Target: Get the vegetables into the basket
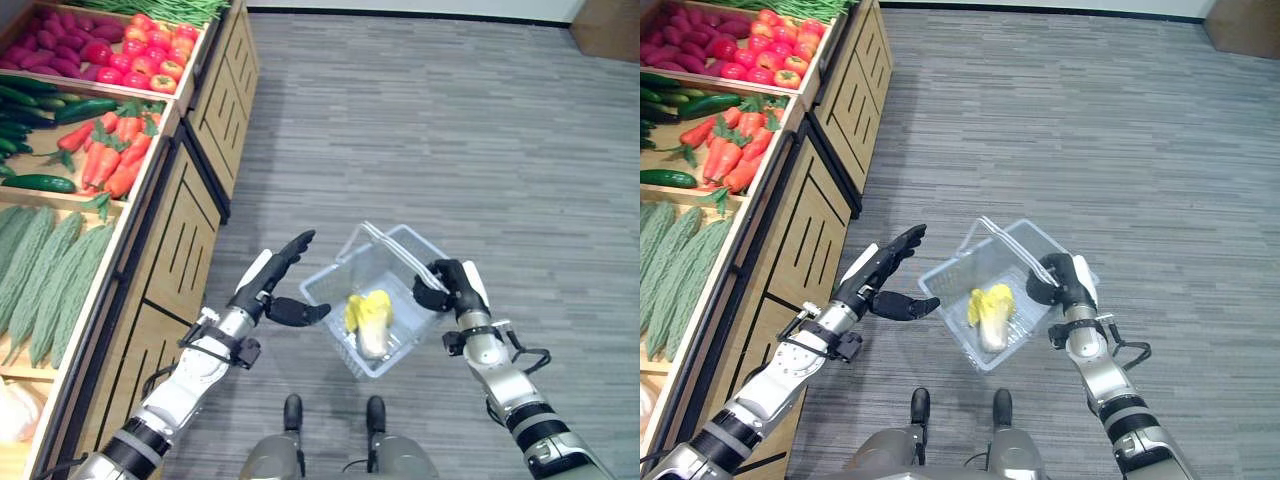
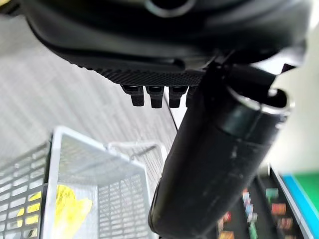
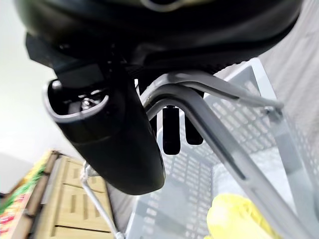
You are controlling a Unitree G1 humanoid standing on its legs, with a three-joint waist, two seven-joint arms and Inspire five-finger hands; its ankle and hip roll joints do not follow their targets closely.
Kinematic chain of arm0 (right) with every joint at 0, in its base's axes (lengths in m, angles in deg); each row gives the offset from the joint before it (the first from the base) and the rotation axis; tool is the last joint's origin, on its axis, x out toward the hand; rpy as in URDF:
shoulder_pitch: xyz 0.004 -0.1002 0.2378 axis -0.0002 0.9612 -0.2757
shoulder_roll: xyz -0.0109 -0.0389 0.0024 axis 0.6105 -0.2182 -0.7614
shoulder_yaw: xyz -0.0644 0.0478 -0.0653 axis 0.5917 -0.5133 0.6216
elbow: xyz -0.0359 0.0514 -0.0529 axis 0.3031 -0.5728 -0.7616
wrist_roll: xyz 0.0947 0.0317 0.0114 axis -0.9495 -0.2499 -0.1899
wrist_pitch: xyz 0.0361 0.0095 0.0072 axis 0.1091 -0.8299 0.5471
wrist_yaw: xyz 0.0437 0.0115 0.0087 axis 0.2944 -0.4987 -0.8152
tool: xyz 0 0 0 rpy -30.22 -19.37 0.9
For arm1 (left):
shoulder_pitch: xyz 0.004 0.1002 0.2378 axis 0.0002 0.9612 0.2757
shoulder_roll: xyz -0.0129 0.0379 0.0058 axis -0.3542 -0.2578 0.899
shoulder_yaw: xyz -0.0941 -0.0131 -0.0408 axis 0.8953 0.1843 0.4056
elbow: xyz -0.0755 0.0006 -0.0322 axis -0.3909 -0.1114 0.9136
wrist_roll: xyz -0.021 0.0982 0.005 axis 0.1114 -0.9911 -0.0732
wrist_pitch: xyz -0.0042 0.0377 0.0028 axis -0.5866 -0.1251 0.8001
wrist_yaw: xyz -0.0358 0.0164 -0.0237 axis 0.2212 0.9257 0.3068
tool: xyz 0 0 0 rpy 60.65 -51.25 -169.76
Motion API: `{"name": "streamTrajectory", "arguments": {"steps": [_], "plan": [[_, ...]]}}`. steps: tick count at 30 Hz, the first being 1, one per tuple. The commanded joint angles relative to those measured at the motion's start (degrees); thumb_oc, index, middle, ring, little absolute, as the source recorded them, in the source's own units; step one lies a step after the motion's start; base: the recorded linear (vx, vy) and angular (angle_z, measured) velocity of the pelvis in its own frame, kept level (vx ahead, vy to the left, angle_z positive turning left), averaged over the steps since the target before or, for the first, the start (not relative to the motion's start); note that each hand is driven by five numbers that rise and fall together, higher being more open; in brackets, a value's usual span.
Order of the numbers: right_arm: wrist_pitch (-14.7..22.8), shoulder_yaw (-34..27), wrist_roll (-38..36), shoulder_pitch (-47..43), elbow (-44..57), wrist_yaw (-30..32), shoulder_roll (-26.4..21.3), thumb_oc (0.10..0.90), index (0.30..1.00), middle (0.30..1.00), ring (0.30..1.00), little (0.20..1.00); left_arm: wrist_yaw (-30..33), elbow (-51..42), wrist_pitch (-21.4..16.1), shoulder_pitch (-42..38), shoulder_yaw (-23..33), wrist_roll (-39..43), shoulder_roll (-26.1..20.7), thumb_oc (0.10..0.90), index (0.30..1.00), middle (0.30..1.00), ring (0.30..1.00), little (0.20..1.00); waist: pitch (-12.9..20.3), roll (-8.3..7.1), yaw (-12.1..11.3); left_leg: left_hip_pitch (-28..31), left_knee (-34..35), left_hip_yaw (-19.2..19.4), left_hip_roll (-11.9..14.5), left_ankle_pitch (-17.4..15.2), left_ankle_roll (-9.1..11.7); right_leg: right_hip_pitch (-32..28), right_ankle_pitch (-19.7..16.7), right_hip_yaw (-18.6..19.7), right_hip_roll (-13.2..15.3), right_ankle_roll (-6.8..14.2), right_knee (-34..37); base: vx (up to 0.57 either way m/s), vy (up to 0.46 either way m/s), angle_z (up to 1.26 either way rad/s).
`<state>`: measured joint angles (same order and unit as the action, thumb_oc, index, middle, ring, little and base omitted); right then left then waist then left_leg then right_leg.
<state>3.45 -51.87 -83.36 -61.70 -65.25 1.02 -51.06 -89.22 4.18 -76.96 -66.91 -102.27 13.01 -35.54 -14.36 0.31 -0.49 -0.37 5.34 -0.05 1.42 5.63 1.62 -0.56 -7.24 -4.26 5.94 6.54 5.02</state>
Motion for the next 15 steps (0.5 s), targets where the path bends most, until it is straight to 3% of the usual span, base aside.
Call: {"name": "streamTrajectory", "arguments": {"steps": [1, 7, 13, 14, 15], "plan": [[4.7, -4.7, 2.3, -3.1, -0.1, 5.2, -2.4, 0.400, 0.300, 0.300, 0.300, 0.300, -2.9, -0.7, -3.8, -0.2, 3.4, 8.3, 1.4, 0.900, 1.000, 1.000, 1.000, 1.000, 8.6, -0.93, -0.9, 1.9, -0.3, -0.8, 3.4, -3.9, 3.8, -1.8, 5.5, -0.6, 3.0, 3.5, 0.0, 0.00, -0.015, 0.26], [4.5, -8.7, 4.6, 1.9, -5.9, 4.9, -3.7, 0.400, 0.300, 0.300, 0.300, 0.300, -1.1, 10.0, -3.0, 6.1, 10.5, -0.2, 2.5, 0.900, 1.000, 1.000, 1.000, 1.000, 8.4, -1.14, -1.7, 1.7, -0.3, -2.0, 3.3, -3.5, 3.8, -2.3, 5.5, -1.7, 2.9, 3.5, 0.0, 0.00, -0.013, 0.10], [5.3, -12.7, 1.3, 5.3, -11.3, 5.2, -2.9, 0.400, 0.300, 0.300, 0.300, 0.300, 3.5, 36.6, 0.1, 6.4, 14.7, -9.9, 9.0, 0.900, 1.000, 1.000, 1.000, 1.000, 8.1, -1.16, -1.8, 1.4, -0.3, -2.3, 3.3, -3.1, 3.6, -2.2, 5.4, -2.1, 2.9, 3.5, 0.0, -0.01, -0.002, 0.05], [6.5, -14.8, -3.2, 6.6, -14.0, 5.1, -1.5, 0.400, 0.300, 0.300, 0.300, 0.300, 6.3, 49.8, 1.4, 4.2, 17.2, -13.4, 12.8, 0.900, 1.000, 1.000, 1.000, 1.000, 8.2, -1.37, -1.5, 1.2, -0.3, -2.1, 3.4, -3.0, 3.7, -2.0, 5.3, -2.1, 2.9, 3.4, 0.0, -0.02, -0.004, 0.03], [6.5, -14.8, -3.2, 6.6, -14.0, 5.1, -1.5, 0.400, 0.300, 0.300, 0.300, 0.300, 6.3, 50.0, 1.3, 4.0, 17.1, -13.4, 12.9, 0.900, 1.000, 1.000, 1.000, 1.000, 8.1, -1.33, -1.5, 1.2, -0.3, -2.1, 3.4, -3.1, 3.7, -2.0, 5.4, -2.1, 2.9, 3.4, 0.0, -0.01, 0.002, 0.03]]}}
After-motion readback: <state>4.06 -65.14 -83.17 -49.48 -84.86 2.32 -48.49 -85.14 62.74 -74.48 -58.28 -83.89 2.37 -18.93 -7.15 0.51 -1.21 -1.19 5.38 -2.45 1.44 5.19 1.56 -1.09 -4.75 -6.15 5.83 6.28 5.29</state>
